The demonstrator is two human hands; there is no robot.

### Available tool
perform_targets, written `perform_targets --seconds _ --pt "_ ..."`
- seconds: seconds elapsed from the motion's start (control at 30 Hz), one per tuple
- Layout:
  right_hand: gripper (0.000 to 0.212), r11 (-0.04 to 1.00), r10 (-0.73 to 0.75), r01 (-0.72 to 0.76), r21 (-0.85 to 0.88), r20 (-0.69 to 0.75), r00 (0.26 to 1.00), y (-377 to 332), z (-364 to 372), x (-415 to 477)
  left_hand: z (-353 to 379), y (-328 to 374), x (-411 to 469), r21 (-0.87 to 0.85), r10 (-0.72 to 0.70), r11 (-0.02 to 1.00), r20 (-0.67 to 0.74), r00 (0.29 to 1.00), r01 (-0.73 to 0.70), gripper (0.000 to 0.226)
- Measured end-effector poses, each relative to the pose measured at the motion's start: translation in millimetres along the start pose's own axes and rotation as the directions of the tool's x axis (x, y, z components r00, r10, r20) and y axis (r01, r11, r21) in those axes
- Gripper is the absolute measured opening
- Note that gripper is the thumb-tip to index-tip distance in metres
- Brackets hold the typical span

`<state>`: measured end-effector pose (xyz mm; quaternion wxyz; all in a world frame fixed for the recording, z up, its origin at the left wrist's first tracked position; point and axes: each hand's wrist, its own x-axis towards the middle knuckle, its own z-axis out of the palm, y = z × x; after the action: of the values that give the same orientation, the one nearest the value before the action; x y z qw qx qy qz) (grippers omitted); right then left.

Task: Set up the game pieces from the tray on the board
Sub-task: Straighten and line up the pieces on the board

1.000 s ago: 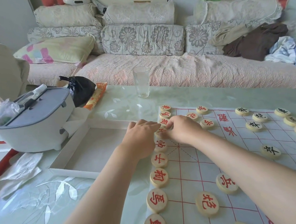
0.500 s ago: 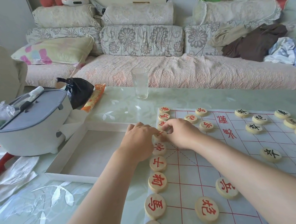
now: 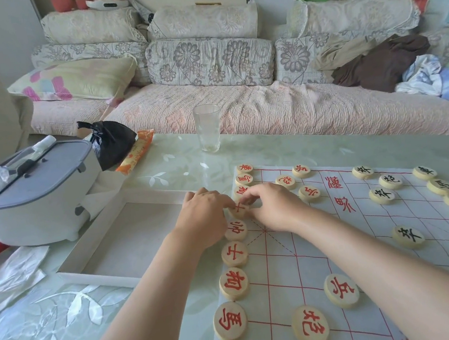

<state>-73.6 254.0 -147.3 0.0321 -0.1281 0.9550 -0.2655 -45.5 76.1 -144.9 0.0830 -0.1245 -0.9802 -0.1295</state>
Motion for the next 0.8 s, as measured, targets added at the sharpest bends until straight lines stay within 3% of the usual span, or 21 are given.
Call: perform_targets --seconds 0.2,0.47,0.57,0.7,0.8 --pt "0.031 0.996 0.007 -0.007 0.089 -0.002 1.0 3 1 -1 1 3 -1 -0.007 0.01 1.0 0.005 1.0 -0.01 0.048" --pt "0.03 0.996 -0.011 0.012 0.084 -0.018 1.0 1 2 -3 1 1 -2 0.003 -0.005 1.0 0.003 1.0 0.005 0.046" --pt "0.022 0.99 0.03 -0.021 0.14 -0.062 0.998 6 -5 0 0 3 2 -0.038 -0.023 0.999 -0.042 0.999 0.022 0.038" --pt "0.011 0.996 0.046 -0.036 0.079 -0.13 0.99 8 -15 11 -7 4 22 -0.084 -0.055 0.995 -0.038 0.998 0.051 0.034" --pt "0.014 0.998 0.055 -0.054 0.014 -0.113 0.992 7 -17 21 -9 1 42 -0.194 -0.089 0.977 0.011 0.996 0.089 0.035"
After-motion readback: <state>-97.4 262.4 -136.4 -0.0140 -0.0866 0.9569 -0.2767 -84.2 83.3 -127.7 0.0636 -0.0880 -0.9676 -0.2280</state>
